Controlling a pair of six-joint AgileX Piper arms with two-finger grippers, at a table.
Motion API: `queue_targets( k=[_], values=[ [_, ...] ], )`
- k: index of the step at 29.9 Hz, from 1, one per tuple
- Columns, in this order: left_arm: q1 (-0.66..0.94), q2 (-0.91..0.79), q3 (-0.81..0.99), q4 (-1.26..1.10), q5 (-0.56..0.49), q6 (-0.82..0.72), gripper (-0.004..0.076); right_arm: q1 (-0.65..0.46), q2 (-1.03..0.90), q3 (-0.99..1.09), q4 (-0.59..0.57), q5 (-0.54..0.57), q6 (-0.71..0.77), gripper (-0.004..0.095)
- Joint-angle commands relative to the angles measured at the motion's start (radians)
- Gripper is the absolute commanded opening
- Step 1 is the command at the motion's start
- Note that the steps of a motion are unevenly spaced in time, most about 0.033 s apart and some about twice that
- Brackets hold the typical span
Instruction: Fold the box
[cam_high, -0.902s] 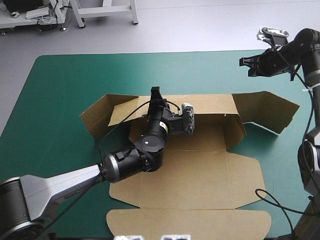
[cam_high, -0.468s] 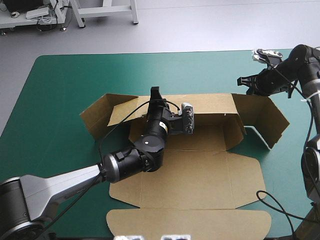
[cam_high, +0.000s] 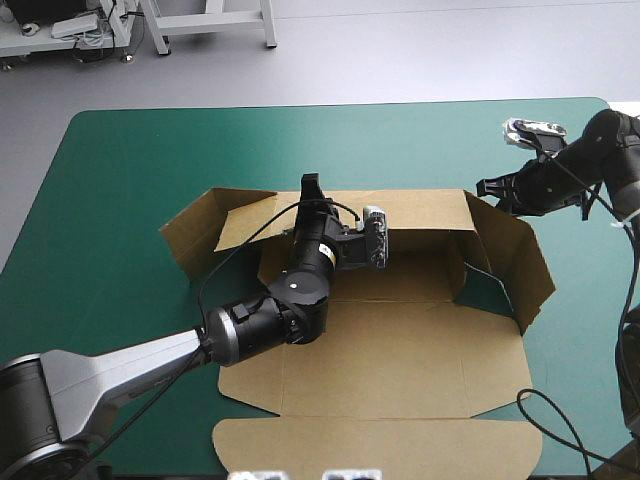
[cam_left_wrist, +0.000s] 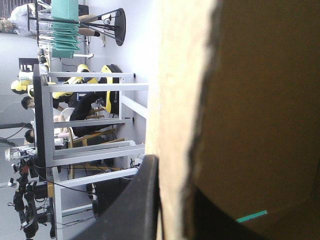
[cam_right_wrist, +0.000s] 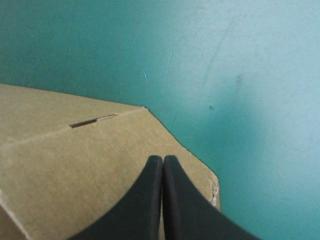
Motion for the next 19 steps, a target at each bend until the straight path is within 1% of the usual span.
queue_targets(
  k=[1,6,7,10,11,17,19],
  values=[
    [-0.005,-0.036,-0.018,-0.008,0.033,-0.022,-0.0009,-0.001,-0.082,0.002,0.022,0.014,-0.026,-0.0013],
    [-0.005,-0.036,-0.018,-0.02,0.034,-0.022,-0.0009,-0.001,-0.118,0.012,0.024,0.014,-0.03,-0.0013],
    [-0.005,-0.036,-0.018,-0.02,0.034,-0.045,-0.0009,-0.001,-0.122,0.012,0.024,0.014,-0.03,-0.0013],
    [-0.003,-0.036,-0.018,0.025,0.036,-0.232,-0.0009,-0.001,-0.133,0.012,0.019,0.014,-0.03,-0.0017],
    [-0.003,-0.036,-0.018,0.046,0.036,-0.27,-0.0009,-0.001,-0.133,0.012,0.019,0.014,-0.03,-0.0017],
    [-0.003,-0.047,-0.018,0.114,0.036,-0.283,-0.0009,-0.001,-0.131,0.012,0.019,0.014,-0.044,-0.0018],
    [-0.003,-0.057,-0.018,0.134,0.036,-0.322,-0.0009,-0.001,-0.131,0.012,0.019,0.014,-0.046,-0.0018]
  ],
)
